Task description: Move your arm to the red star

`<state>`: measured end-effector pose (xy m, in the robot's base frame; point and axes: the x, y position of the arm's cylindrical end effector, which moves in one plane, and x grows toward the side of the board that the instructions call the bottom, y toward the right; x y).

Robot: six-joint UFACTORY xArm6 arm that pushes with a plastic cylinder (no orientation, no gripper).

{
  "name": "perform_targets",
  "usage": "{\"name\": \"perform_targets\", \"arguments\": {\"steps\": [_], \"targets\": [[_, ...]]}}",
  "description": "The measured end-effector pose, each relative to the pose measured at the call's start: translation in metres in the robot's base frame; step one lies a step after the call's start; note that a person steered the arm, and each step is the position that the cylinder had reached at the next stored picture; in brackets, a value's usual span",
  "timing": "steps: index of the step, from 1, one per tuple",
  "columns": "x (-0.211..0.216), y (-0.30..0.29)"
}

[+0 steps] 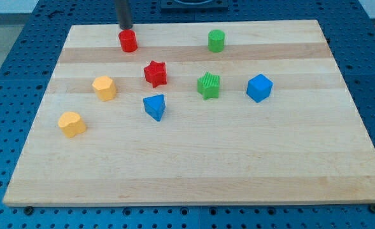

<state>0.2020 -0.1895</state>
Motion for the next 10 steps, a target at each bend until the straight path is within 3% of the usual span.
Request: {"name": "perform_targets", "arguments": {"steps": [1, 2, 4, 6, 8, 10], "targets": [[0.038, -0.041], [0.082, -0.046], [0.126, -0.012], [0.126, 0.009], [0.133, 0.068], [0.157, 0.073]]}}
